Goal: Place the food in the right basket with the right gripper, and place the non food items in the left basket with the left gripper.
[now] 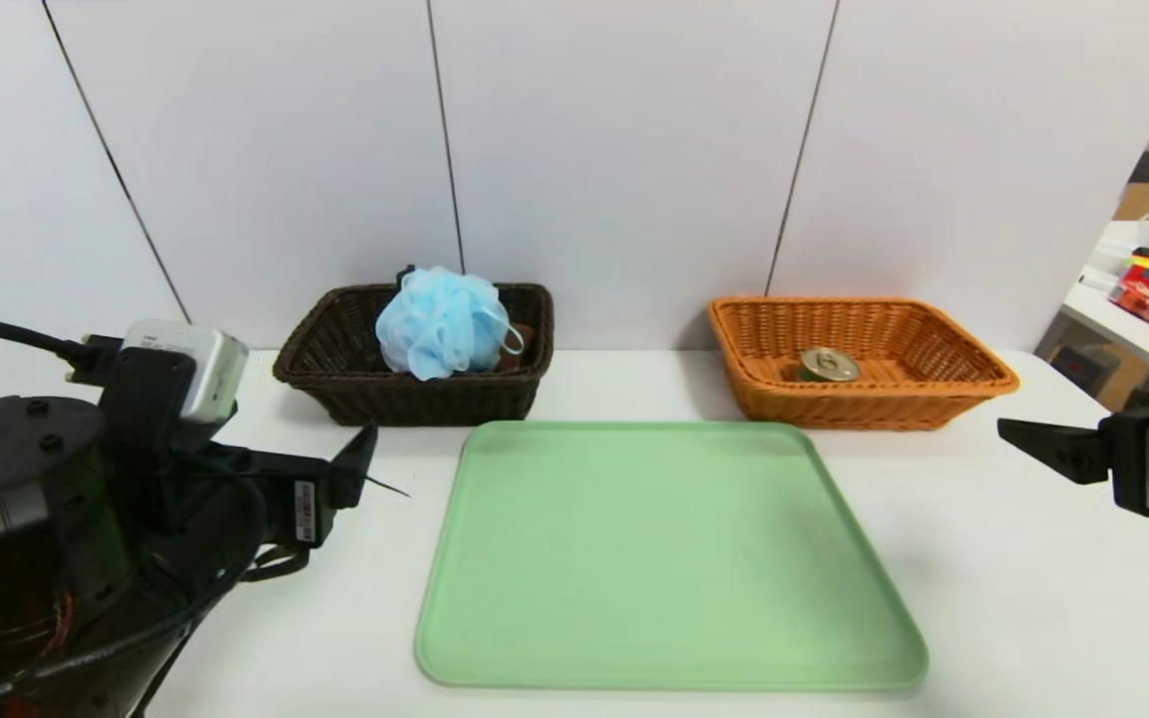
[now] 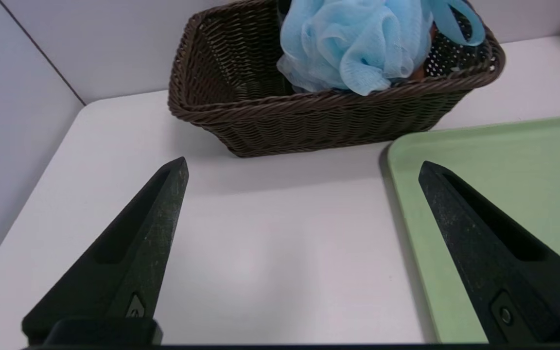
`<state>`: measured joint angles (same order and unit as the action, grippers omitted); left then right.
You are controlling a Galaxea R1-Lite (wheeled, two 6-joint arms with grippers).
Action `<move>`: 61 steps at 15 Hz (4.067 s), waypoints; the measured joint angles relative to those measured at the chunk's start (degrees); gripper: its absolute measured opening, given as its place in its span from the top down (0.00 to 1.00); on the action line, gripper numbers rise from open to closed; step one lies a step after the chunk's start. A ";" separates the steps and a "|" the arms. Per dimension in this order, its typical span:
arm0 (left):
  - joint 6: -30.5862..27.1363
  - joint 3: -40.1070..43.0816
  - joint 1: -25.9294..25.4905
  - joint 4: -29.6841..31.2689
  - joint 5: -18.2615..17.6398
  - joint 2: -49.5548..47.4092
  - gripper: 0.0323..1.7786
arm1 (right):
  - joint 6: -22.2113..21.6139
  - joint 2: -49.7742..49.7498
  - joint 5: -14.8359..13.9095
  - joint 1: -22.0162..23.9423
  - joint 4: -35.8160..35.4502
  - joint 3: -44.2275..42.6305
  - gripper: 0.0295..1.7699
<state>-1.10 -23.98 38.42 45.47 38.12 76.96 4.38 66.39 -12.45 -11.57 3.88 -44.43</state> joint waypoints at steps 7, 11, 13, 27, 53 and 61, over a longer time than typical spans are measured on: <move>-2.73 4.36 -9.51 0.26 -0.50 -6.51 0.05 | -0.44 -7.55 -3.07 1.16 -0.16 5.77 0.04; -4.74 9.51 -12.98 -0.05 -1.71 -14.06 0.05 | -0.33 -15.54 -2.99 3.97 -0.11 10.48 0.04; -5.97 11.97 -14.77 -0.13 -1.88 -18.25 0.05 | -0.09 -20.22 -2.90 4.94 0.17 12.58 0.04; -7.13 20.46 -35.12 -2.97 -10.09 -44.03 0.05 | -1.44 -41.06 -0.95 11.15 0.26 23.66 0.04; -5.29 22.27 -40.05 -21.58 -31.05 -64.70 0.05 | -5.28 -65.21 17.93 11.57 13.46 28.95 0.04; -5.64 23.16 -38.94 -35.22 -35.60 -75.95 0.05 | -4.79 -66.46 17.54 11.57 12.61 30.90 0.04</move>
<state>-6.74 -0.82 -0.51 10.25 2.52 1.01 -0.41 -0.07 5.10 0.00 16.48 -13.53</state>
